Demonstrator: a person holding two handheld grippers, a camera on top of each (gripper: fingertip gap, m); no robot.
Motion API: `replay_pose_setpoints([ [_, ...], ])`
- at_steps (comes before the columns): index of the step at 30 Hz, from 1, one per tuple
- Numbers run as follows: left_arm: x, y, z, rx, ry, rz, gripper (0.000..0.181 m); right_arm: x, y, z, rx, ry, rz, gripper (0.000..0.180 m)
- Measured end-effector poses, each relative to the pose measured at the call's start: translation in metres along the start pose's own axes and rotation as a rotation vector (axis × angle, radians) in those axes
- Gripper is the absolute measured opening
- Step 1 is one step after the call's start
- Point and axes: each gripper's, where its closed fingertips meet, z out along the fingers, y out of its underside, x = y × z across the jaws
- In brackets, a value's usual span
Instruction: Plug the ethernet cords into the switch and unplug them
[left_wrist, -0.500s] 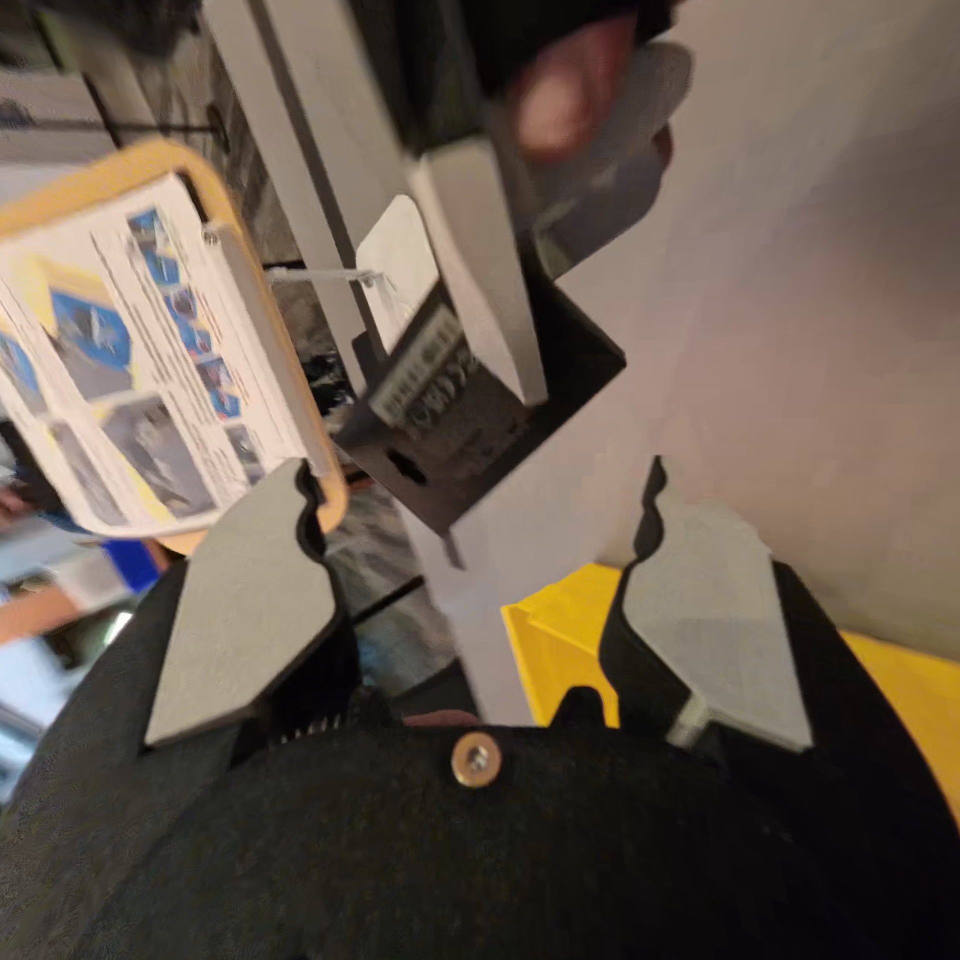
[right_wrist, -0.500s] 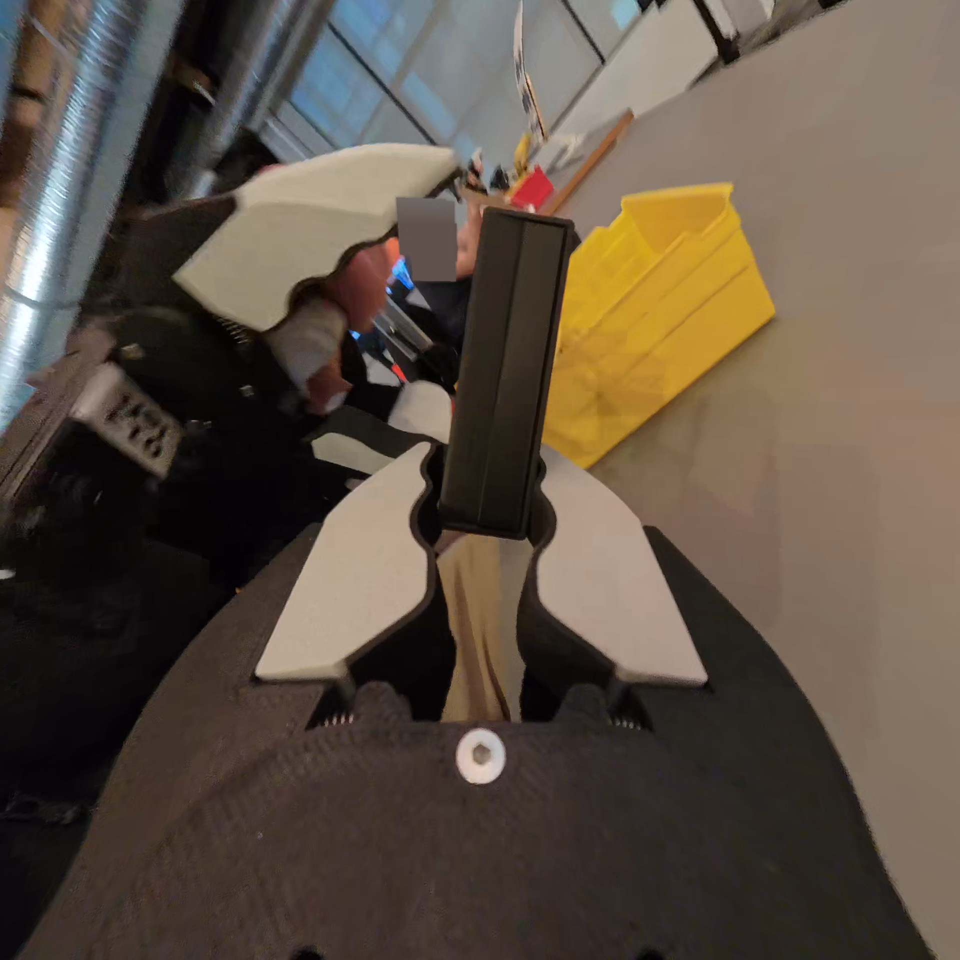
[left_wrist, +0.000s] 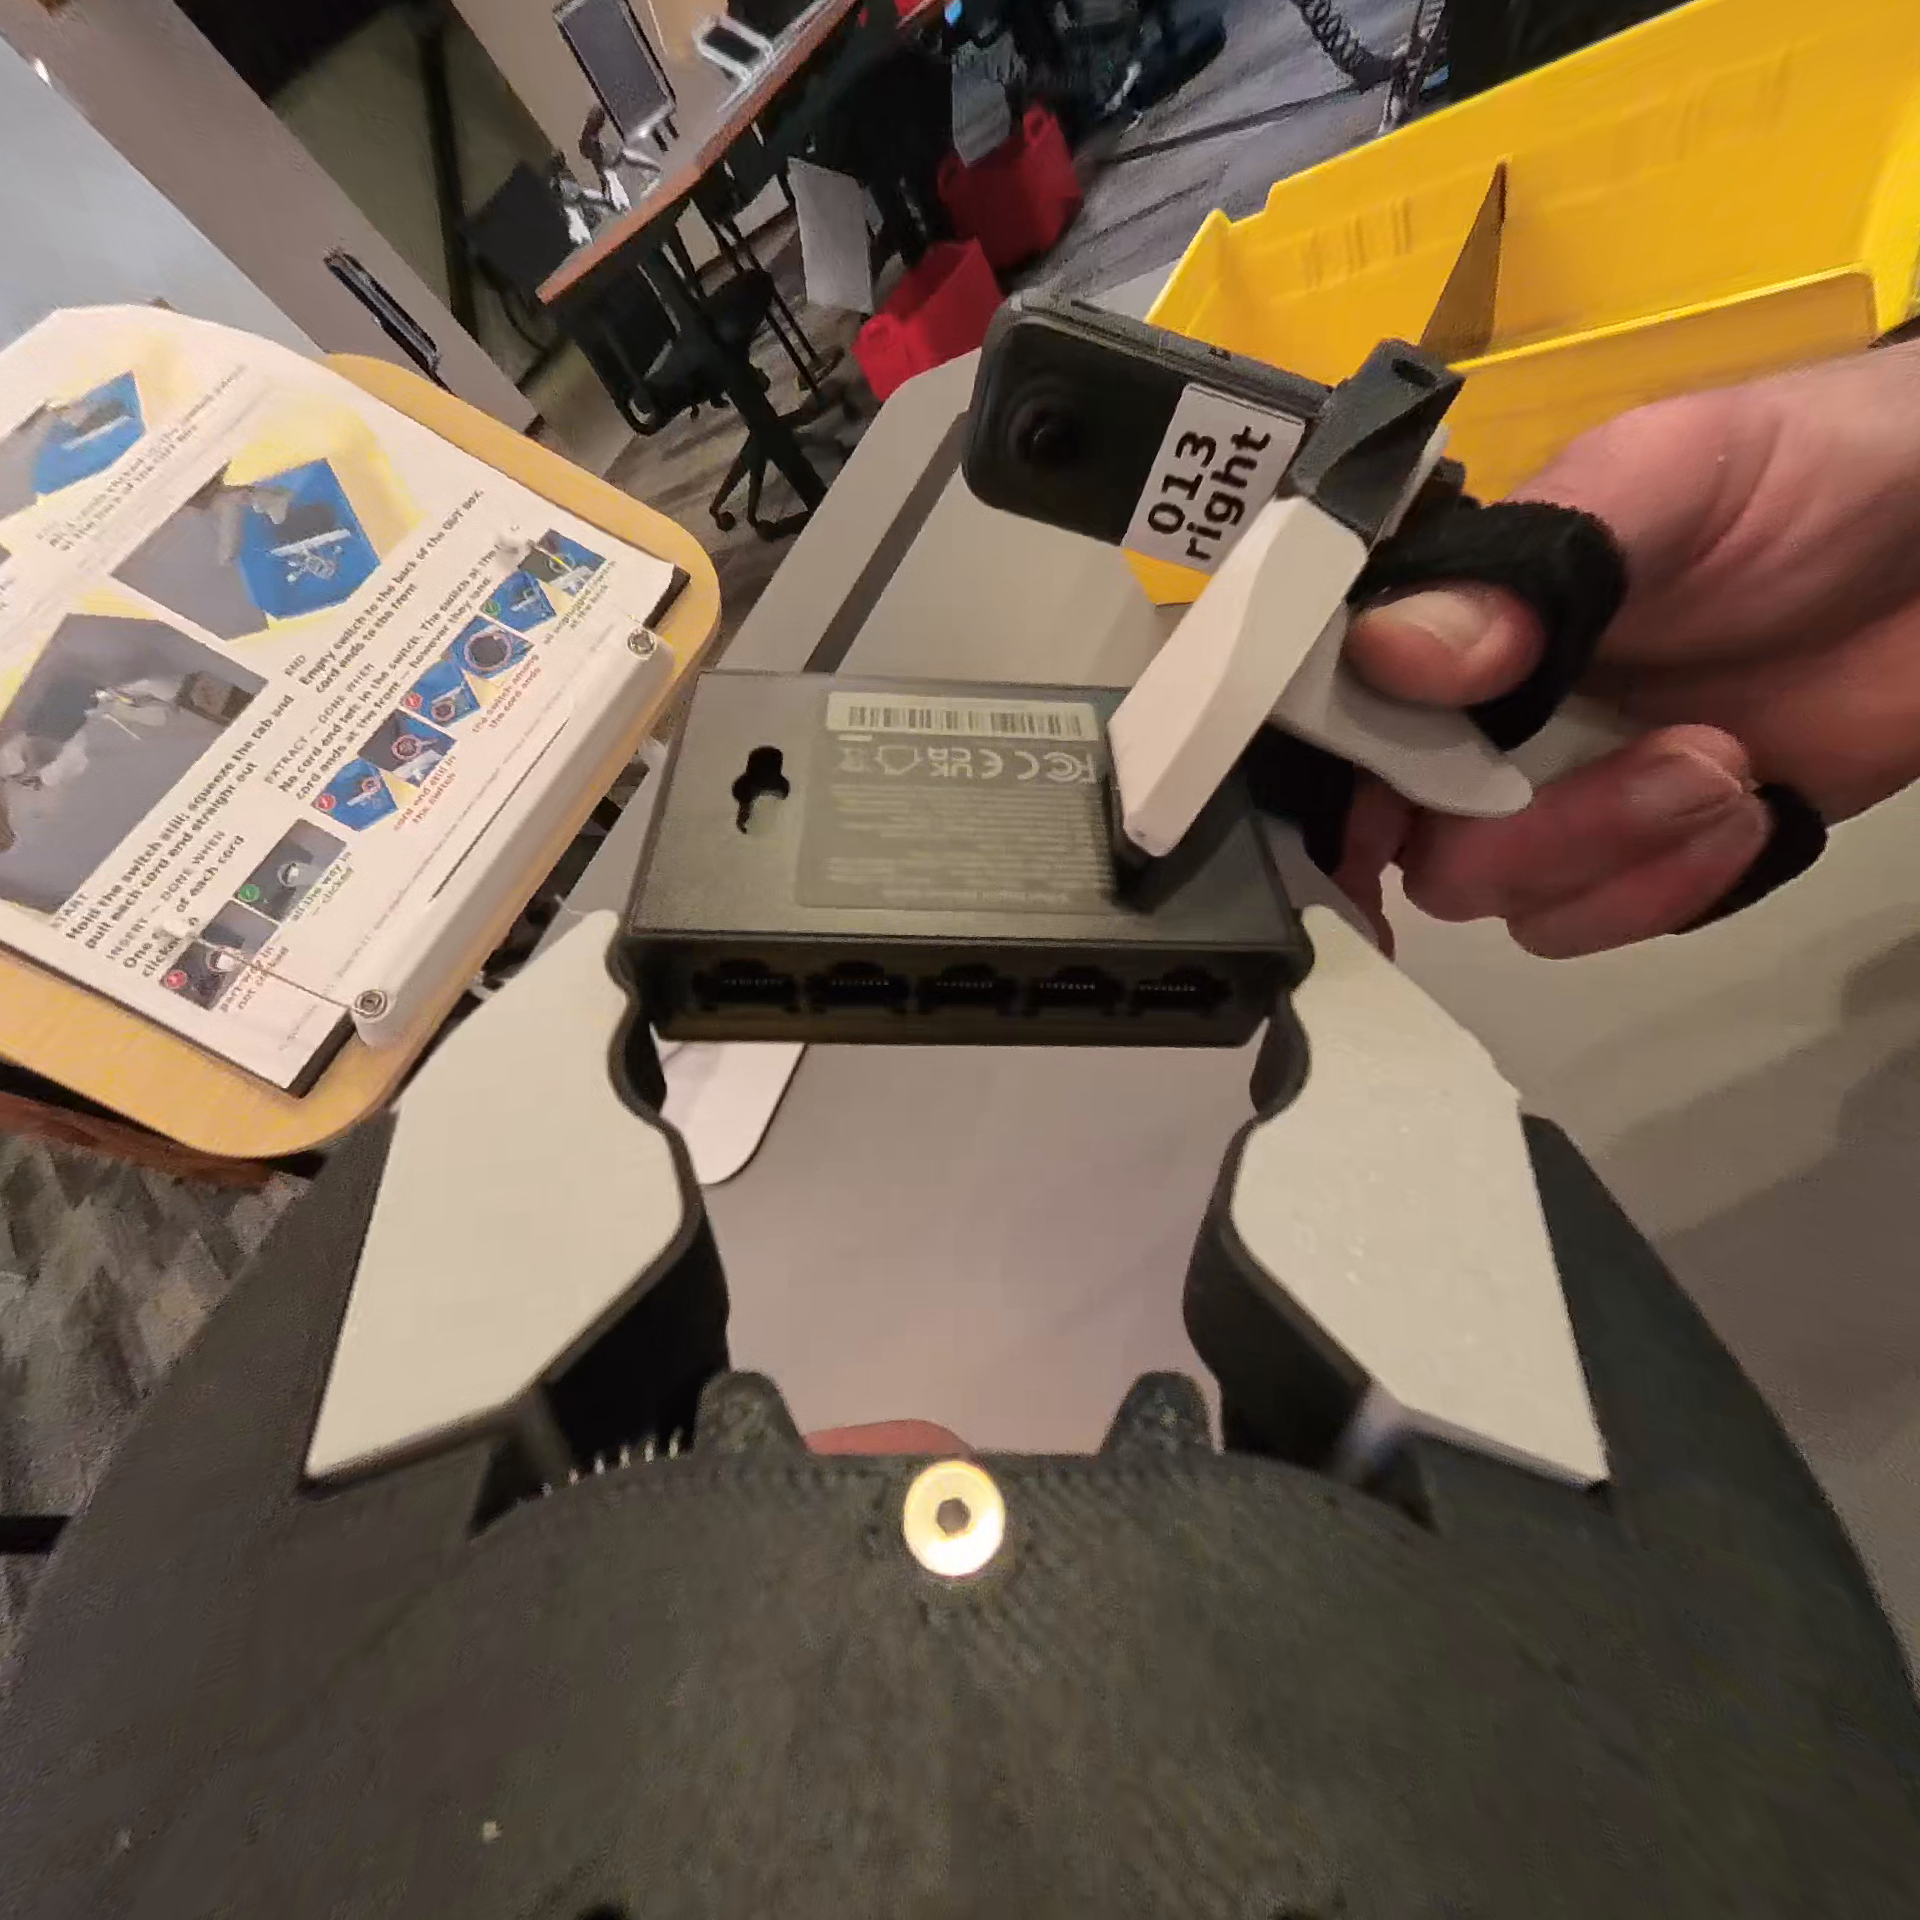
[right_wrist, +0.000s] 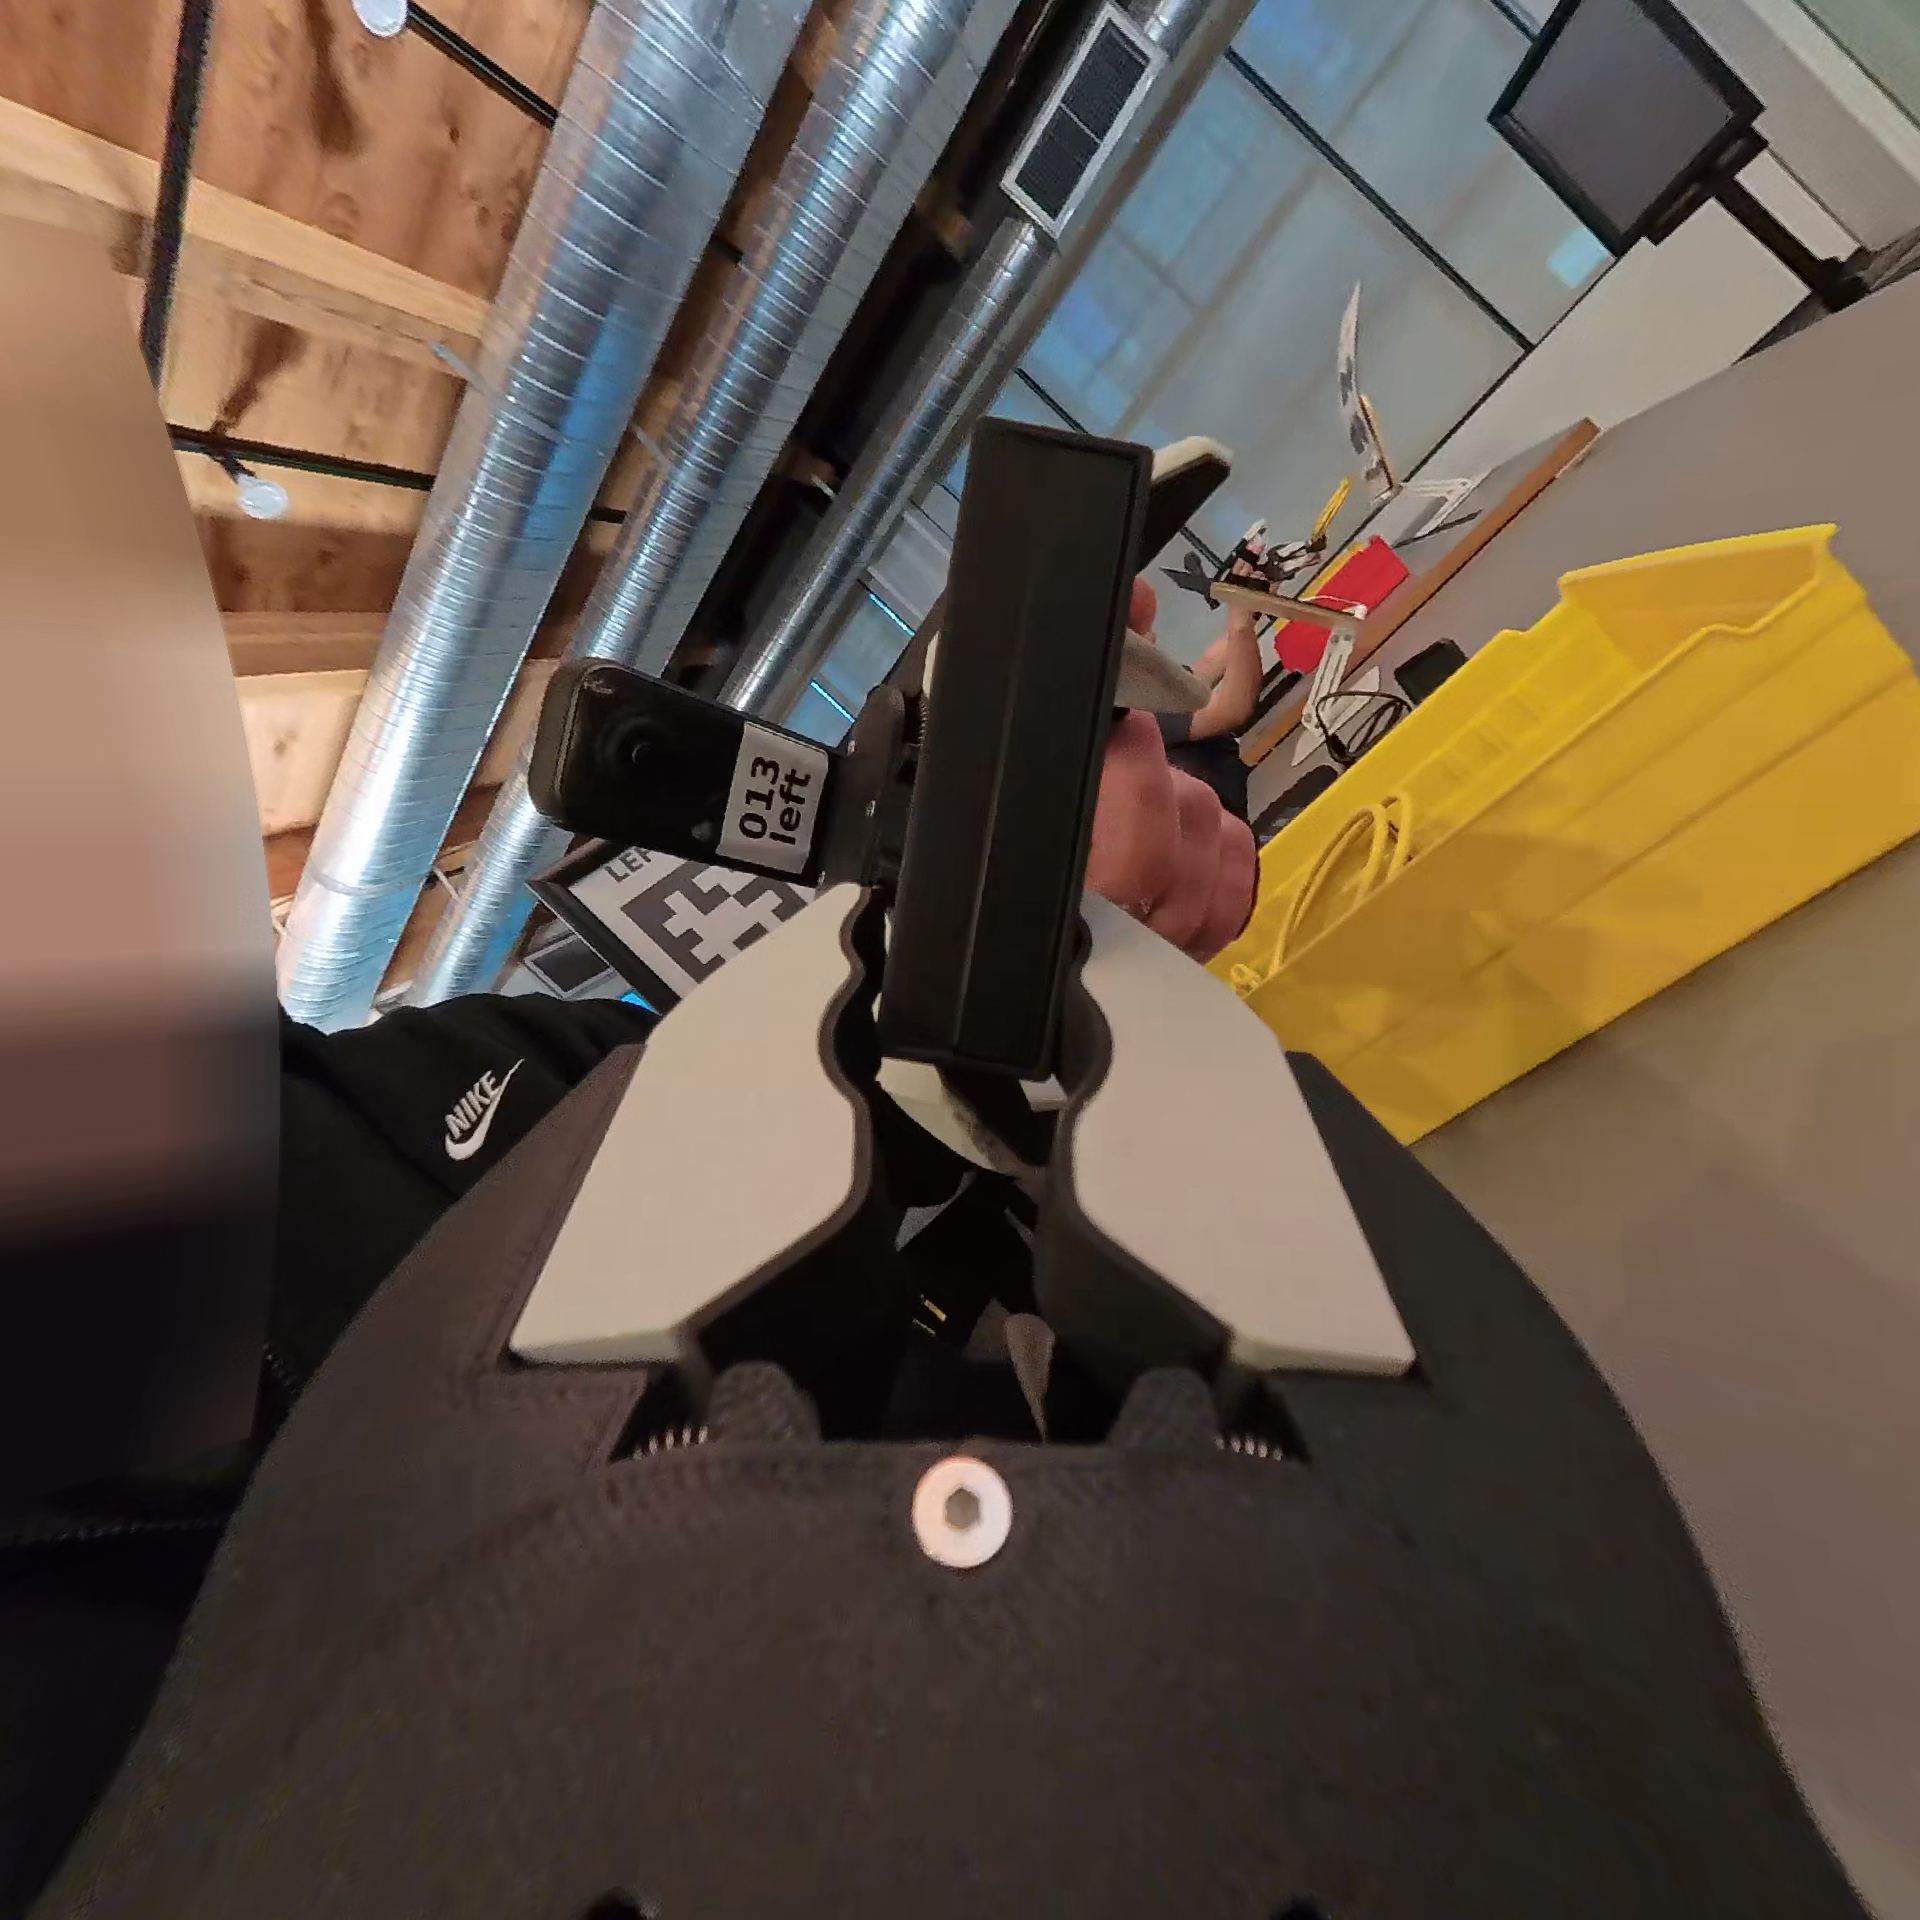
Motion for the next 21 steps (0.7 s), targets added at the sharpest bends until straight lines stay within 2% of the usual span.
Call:
replay_pose_setpoints([
  [6,0.002,0.003,-0.003,0.038,0.015,-0.045,0.109,0.002,0.003,0.002,-0.006,-0.014,0.019,0.030],
  [7,0.001,0.002,-0.004,0.049,0.013,-0.050,0.108,0.002,0.003,0.003,-0.008,-0.009,0.008,0.034],
  [9,0.003,0.001,-0.006,0.059,0.035,-0.084,0.108,0.001,0.000,0.003,-0.012,0.016,-0.033,0.051],
  [12,0.005,0.000,-0.010,0.099,0.106,-0.225,0.108,-0.004,-0.007,-0.003,-0.019,0.055,-0.131,0.065],
  [16,0.002,-0.002,-0.016,0.161,0.192,-0.431,0.107,-0.004,-0.006,-0.013,-0.131,0.211,-0.396,0.065],
  [19,0.004,-0.004,-0.019,0.189,0.280,-0.565,0.107,0.008,-0.010,-0.027,-0.274,0.490,-0.806,0.072],
  [21,0.009,-0.008,-0.020,0.207,0.344,-0.644,0.107,0.007,-0.016,-0.036,-0.386,0.676,-1.195,0.074],
])
